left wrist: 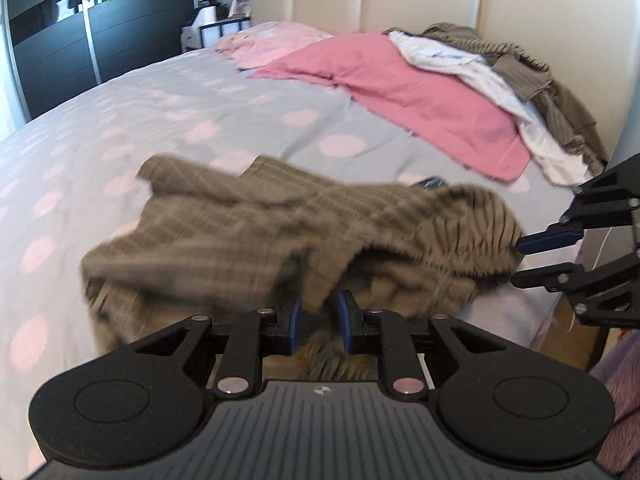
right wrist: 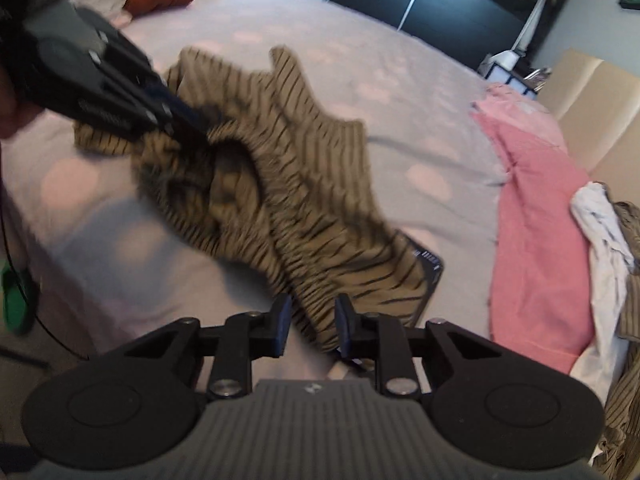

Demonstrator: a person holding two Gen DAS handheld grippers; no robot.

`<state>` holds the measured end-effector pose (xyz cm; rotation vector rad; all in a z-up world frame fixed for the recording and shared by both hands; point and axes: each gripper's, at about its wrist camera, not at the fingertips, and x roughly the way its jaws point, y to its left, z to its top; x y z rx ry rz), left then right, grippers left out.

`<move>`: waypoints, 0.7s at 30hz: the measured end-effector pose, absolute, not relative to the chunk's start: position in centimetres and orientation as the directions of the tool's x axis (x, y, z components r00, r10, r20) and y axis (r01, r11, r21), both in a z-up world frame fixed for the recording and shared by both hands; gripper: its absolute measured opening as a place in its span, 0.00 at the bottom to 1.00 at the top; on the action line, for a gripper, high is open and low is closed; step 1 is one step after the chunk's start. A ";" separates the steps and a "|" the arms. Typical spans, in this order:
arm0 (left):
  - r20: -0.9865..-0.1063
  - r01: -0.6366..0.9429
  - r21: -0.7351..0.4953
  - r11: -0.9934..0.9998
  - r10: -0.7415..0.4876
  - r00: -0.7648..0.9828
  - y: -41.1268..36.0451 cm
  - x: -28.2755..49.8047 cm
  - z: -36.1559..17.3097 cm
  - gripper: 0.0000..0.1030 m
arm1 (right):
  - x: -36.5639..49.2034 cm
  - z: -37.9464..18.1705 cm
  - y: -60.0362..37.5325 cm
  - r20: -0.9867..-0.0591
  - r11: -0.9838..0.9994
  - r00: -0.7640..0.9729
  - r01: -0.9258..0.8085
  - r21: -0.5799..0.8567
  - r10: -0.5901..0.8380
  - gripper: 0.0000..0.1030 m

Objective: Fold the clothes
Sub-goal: 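Grasp the waistband with the right tool while the left tool grasps the waistband's other end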

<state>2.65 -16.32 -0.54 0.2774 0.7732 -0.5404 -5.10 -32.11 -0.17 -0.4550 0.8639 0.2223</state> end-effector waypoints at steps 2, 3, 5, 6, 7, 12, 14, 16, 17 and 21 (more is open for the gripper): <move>-0.733 0.533 0.028 0.846 -0.346 0.586 -16.0 2.9 -1.0 0.18 | -4.5 -1.3 -32.1 -0.787 0.879 0.617 -0.359 -0.314 -0.029 0.25; -0.737 0.521 0.018 0.853 -0.341 0.583 -15.8 3.0 -1.2 0.19 | -4.3 -1.7 -32.2 -0.789 0.881 0.613 -0.356 -0.311 -0.031 0.25; -0.741 0.515 0.000 0.857 -0.346 0.576 -16.1 3.4 -1.6 0.23 | -3.8 -2.1 -32.4 -0.797 0.890 0.604 -0.353 -0.288 -0.019 0.25; -0.743 0.513 -0.009 0.858 -0.349 0.572 -16.2 3.5 -1.8 0.25 | -3.5 -2.3 -32.5 -0.803 0.893 0.596 -0.354 -0.279 -0.014 0.25; -0.743 0.518 -0.001 0.855 -0.347 0.572 -16.6 3.6 -2.1 0.25 | -3.3 -2.6 -32.6 -0.804 0.895 0.594 -0.347 -0.281 -0.021 0.25; -0.758 0.515 0.105 0.851 -0.266 0.595 -19.1 3.8 -3.7 0.29 | -2.5 -2.9 -33.6 -0.786 0.912 0.613 -0.273 -0.307 -0.081 0.18; -0.773 0.517 0.108 0.849 -0.255 0.581 -19.3 3.8 -4.3 0.30 | -2.3 -3.0 -34.1 -0.778 0.916 0.620 -0.248 -0.316 -0.100 0.17; -0.780 0.528 0.124 0.840 -0.246 0.575 -19.2 3.4 -5.0 0.30 | -2.4 -2.9 -34.4 -0.768 0.919 0.630 -0.226 -0.324 -0.115 0.17; -0.779 0.530 0.139 0.836 -0.238 0.580 -19.0 3.2 -5.2 0.30 | -2.4 -2.9 -34.5 -0.764 0.919 0.634 -0.217 -0.328 -0.123 0.17; -0.780 0.517 0.160 0.841 -0.214 0.589 -18.2 2.8 -5.7 0.30 | -2.8 -2.7 -34.9 -0.760 0.920 0.637 -0.209 -0.331 -0.129 0.17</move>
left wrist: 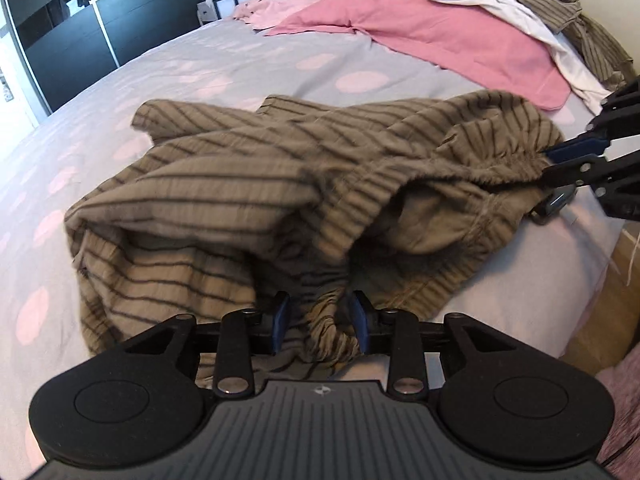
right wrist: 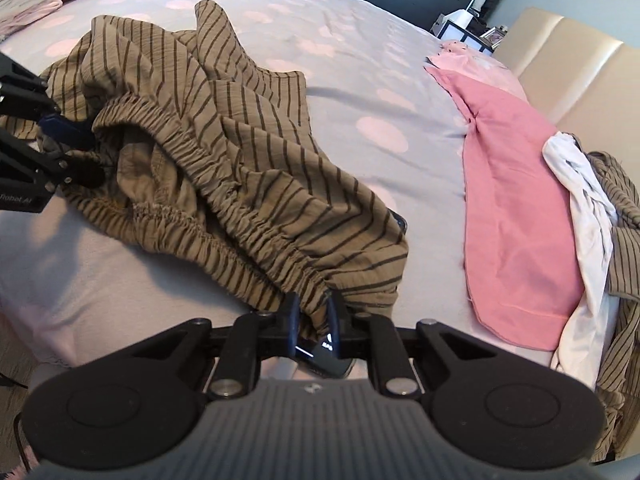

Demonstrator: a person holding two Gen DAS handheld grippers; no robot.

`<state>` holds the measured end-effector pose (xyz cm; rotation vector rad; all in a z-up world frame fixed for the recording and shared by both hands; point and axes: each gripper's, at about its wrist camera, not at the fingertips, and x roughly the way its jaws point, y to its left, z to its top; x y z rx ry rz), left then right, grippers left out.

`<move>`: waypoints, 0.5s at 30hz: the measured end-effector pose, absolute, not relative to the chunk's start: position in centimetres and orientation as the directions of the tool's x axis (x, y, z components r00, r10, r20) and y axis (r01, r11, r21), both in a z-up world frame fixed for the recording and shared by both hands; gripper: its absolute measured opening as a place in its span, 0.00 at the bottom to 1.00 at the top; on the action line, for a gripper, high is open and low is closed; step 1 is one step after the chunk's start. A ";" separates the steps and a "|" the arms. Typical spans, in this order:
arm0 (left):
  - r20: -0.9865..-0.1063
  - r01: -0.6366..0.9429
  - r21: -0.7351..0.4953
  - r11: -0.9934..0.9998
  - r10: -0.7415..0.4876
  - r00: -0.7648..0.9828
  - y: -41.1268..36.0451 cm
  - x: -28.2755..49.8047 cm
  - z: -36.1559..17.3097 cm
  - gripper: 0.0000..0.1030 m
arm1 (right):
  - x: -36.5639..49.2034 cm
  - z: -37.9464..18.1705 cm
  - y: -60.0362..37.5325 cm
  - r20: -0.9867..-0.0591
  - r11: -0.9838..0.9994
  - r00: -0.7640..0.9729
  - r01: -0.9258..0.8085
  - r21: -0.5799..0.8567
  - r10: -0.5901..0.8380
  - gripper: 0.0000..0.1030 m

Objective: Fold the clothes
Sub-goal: 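Grasp the waistband with the right tool while the left tool grasps the waistband's other end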

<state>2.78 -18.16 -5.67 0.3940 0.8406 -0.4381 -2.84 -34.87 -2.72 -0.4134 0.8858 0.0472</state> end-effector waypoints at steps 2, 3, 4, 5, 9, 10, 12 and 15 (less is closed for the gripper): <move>-0.778 0.507 0.158 0.847 -0.210 0.593 -17.7 2.7 -5.5 0.30 | -3.1 -2.6 -34.9 -0.763 0.917 0.635 -0.222 -0.333 -0.123 0.22; -0.773 0.502 0.161 0.850 -0.208 0.599 -17.5 2.4 -5.4 0.29 | -3.2 -2.7 -34.8 -0.763 0.912 0.634 -0.229 -0.341 -0.126 0.24; -0.769 0.497 0.163 0.852 -0.206 0.605 -17.2 2.2 -5.3 0.25 | -3.3 -2.8 -34.8 -0.762 0.907 0.634 -0.234 -0.351 -0.131 0.24; -0.765 0.492 0.165 0.855 -0.204 0.611 -17.0 2.0 -5.1 0.23 | -3.4 -3.0 -34.7 -0.758 0.900 0.637 -0.236 -0.365 -0.140 0.24; -0.746 0.437 0.161 0.885 -0.181 0.641 -15.4 0.6 -4.5 0.17 | -3.2 -3.1 -34.8 -0.736 0.900 0.657 -0.204 -0.385 -0.166 0.17; -0.747 0.423 0.158 0.892 -0.173 0.642 -15.0 0.3 -4.4 0.16 | -3.2 -2.9 -34.9 -0.728 0.902 0.663 -0.187 -0.388 -0.176 0.12; -0.754 0.408 0.151 0.901 -0.162 0.637 -14.5 -0.1 -4.4 0.16 | -3.2 -2.5 -35.1 -0.712 0.905 0.675 -0.155 -0.395 -0.196 0.11; -0.753 0.417 0.179 0.891 -0.149 0.641 -14.7 -0.3 -4.3 0.16 | -3.0 -2.4 -35.2 -0.707 0.907 0.675 -0.134 -0.400 -0.212 0.11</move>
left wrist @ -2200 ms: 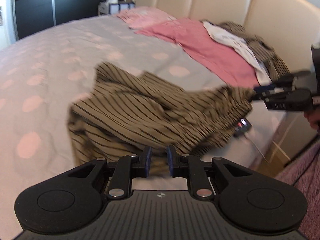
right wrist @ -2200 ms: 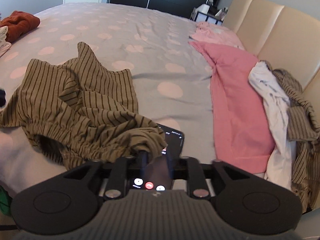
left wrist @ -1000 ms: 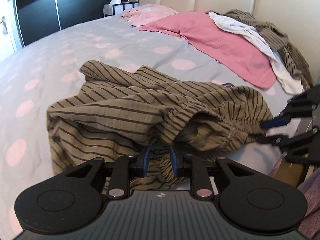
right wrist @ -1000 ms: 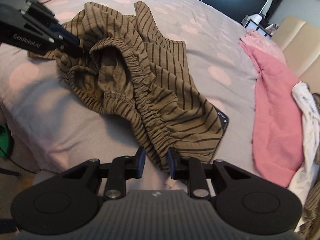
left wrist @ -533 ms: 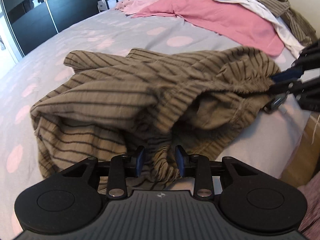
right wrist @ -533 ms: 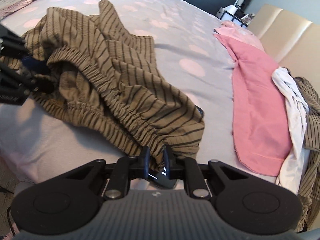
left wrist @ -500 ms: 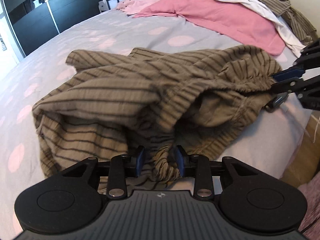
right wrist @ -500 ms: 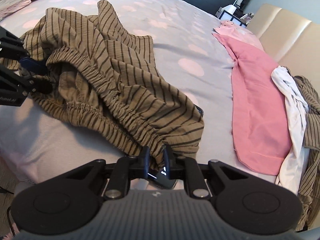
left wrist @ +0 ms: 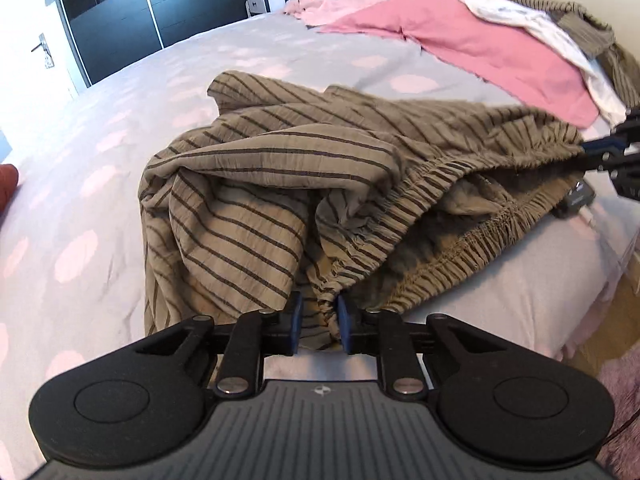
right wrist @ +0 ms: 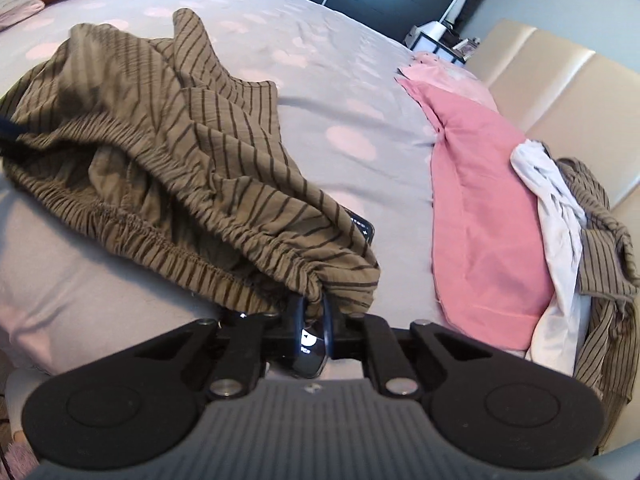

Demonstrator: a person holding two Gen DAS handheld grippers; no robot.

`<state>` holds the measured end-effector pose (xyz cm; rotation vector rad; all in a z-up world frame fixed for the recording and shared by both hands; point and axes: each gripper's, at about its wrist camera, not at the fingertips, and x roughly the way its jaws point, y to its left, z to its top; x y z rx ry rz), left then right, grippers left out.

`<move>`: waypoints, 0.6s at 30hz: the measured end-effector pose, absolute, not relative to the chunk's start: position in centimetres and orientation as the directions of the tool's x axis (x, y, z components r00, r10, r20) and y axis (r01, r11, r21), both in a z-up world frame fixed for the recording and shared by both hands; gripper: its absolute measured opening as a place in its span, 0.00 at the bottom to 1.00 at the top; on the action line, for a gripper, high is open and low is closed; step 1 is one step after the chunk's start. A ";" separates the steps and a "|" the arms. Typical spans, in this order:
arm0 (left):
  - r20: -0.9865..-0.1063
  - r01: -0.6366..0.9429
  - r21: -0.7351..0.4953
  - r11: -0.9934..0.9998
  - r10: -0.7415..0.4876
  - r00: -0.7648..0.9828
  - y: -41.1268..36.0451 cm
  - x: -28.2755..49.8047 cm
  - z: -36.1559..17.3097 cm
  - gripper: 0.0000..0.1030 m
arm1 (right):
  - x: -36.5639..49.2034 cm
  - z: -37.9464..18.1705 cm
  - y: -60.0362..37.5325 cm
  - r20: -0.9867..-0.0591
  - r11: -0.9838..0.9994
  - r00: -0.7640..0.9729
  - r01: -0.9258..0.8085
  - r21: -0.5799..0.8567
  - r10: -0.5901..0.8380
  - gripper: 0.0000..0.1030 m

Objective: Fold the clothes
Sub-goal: 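Grasp the waistband with the right tool while the left tool grasps the waistband's other end, then lift the striped garment by its waistband with both tools and shake it out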

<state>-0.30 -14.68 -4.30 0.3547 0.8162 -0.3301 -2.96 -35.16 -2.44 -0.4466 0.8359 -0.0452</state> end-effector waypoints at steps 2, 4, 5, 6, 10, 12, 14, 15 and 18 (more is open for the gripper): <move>-0.725 0.435 0.227 0.871 -0.147 0.673 -15.3 -0.8 -4.0 0.19 | -2.7 -2.5 -35.0 -0.709 0.904 0.672 -0.141 -0.403 -0.212 0.12; -0.686 0.456 0.282 0.844 -0.155 0.711 -16.0 -1.2 -3.8 0.30 | -2.7 -2.5 -34.9 -0.710 0.906 0.674 -0.148 -0.397 -0.201 0.12; -0.672 0.470 0.303 0.829 -0.163 0.722 -16.4 -1.4 -3.8 0.33 | -2.7 -2.5 -34.8 -0.713 0.907 0.673 -0.151 -0.393 -0.197 0.12; -0.661 0.483 0.323 0.814 -0.172 0.731 -16.9 -1.6 -3.8 0.36 | -2.7 -2.6 -34.8 -0.716 0.908 0.671 -0.154 -0.389 -0.192 0.14; -0.671 0.509 0.353 0.785 -0.166 0.722 -18.3 -1.1 -4.9 0.36 | -2.7 -2.9 -34.5 -0.726 0.909 0.663 -0.168 -0.381 -0.181 0.25; -0.681 0.502 0.361 0.786 -0.145 0.718 -18.6 -0.4 -5.6 0.36 | -2.4 -3.3 -34.3 -0.726 0.904 0.659 -0.165 -0.394 -0.196 0.24; -0.689 0.482 0.341 0.807 -0.134 0.712 -18.2 0.4 -5.7 0.25 | -2.1 -3.5 -34.4 -0.724 0.902 0.655 -0.147 -0.405 -0.218 0.22; -0.694 0.473 0.322 0.820 -0.136 0.707 -17.9 0.7 -5.6 0.21 | -1.9 -3.6 -34.5 -0.721 0.904 0.654 -0.133 -0.407 -0.229 0.21; -0.683 0.436 0.309 0.845 -0.122 0.721 -16.8 1.2 -4.9 0.06 | -1.4 -3.5 -34.9 -0.704 0.902 0.661 -0.093 -0.421 -0.260 0.13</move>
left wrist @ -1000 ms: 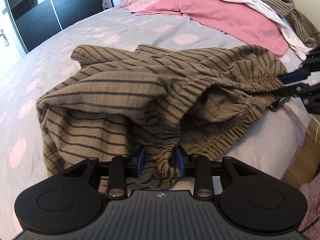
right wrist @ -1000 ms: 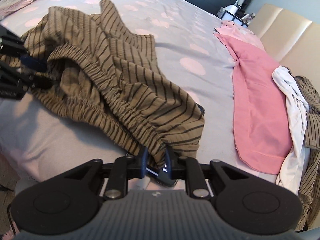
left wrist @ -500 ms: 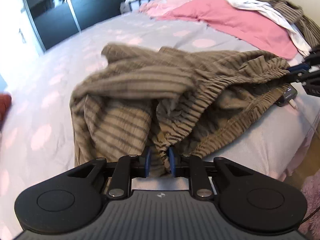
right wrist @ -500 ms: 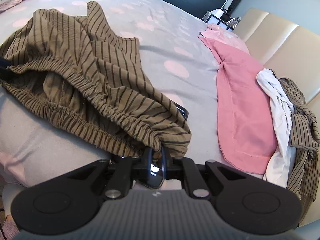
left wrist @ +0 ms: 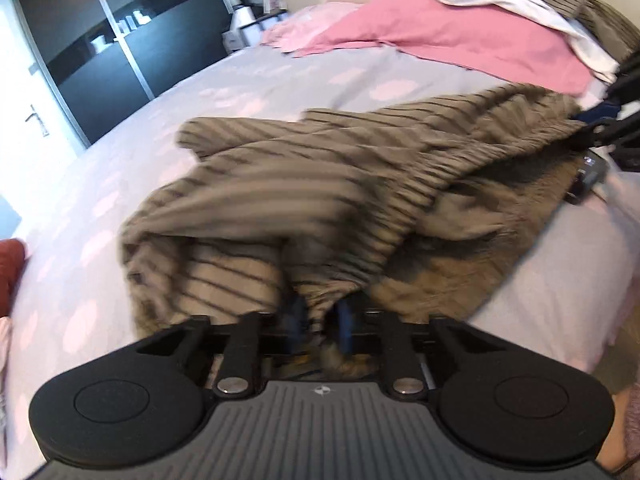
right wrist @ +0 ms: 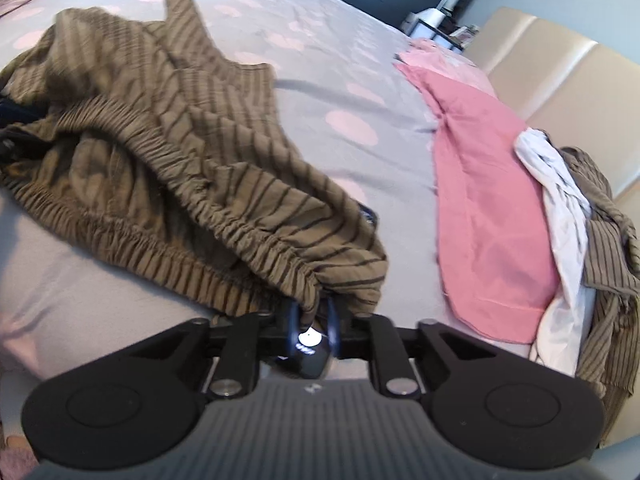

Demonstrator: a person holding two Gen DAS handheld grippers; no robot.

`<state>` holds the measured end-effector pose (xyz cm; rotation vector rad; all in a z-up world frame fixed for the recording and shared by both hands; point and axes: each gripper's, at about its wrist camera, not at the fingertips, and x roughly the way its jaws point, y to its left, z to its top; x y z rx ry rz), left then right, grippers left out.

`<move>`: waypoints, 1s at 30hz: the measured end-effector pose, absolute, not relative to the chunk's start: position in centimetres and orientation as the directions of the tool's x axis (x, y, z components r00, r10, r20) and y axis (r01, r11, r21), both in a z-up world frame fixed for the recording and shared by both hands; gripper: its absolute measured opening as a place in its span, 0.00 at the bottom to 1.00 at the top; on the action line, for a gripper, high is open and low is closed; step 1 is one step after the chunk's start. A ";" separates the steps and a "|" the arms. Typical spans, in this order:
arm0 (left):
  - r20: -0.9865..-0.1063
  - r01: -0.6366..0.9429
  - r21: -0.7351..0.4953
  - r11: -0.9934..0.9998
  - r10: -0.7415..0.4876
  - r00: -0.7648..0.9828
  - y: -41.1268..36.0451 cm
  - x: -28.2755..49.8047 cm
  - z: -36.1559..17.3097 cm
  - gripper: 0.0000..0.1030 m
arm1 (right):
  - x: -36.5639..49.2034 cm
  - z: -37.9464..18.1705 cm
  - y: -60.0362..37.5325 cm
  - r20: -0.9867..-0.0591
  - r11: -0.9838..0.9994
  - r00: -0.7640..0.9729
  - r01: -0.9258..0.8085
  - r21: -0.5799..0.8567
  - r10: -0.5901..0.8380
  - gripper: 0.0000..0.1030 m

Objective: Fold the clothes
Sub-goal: 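Lift the striped garment by its waistband with both tools and shake it out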

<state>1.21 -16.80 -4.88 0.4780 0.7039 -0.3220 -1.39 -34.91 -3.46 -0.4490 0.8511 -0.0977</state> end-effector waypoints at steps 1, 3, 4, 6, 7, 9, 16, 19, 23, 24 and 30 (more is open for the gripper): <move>-0.678 0.425 0.294 0.856 -0.127 0.724 -16.4 1.3 -4.5 0.05 | -1.3 -3.3 -34.8 -0.695 0.900 0.669 -0.088 -0.427 -0.264 0.13; -0.660 0.399 0.262 0.879 -0.138 0.738 -15.3 1.1 -3.2 0.04 | -1.3 -2.7 -34.4 -0.674 0.894 0.689 -0.085 -0.440 -0.266 0.10; -0.647 0.381 0.251 0.890 -0.138 0.750 -14.8 1.0 -2.5 0.04 | -1.4 -2.2 -34.1 -0.656 0.889 0.706 -0.084 -0.450 -0.266 0.10; -0.610 0.343 0.217 0.914 -0.147 0.779 -13.5 0.5 -0.5 0.04 | -1.4 -1.2 -33.3 -0.616 0.878 0.741 -0.076 -0.473 -0.267 0.10; -0.587 0.322 0.202 0.925 -0.149 0.796 -12.8 0.3 0.7 0.04 | -1.4 -0.6 -32.9 -0.594 0.875 0.759 -0.068 -0.480 -0.267 0.10; -0.537 0.278 0.176 0.944 -0.145 0.831 -11.3 0.0 3.1 0.04 | -1.1 1.1 -32.0 -0.553 0.873 0.794 -0.059 -0.484 -0.253 0.10; -0.429 0.169 0.108 0.980 -0.107 0.897 -5.7 0.6 12.2 0.04 | 0.1 9.2 -27.4 -0.381 0.859 0.905 -0.034 -0.512 -0.191 0.10; -0.363 0.155 0.139 0.978 -0.095 0.927 -3.8 0.5 16.7 0.04 | 0.3 13.8 -25.8 -0.307 0.867 0.940 -0.027 -0.498 -0.147 0.10; -0.295 0.151 0.126 0.981 -0.108 0.949 -1.6 -0.4 22.8 0.04 | 0.3 20.1 -23.8 -0.219 0.865 0.971 -0.031 -0.501 -0.092 0.10; -0.279 0.153 0.115 0.982 -0.116 0.953 -1.1 -0.8 24.3 0.04 | 0.1 21.8 -23.4 -0.199 0.866 0.977 -0.035 -0.499 -0.075 0.10; -0.165 0.190 0.068 0.979 -0.176 0.970 1.4 -3.7 32.0 0.04 | -3.3 31.1 -21.8 -0.074 0.868 0.997 -0.030 -0.496 -0.008 0.10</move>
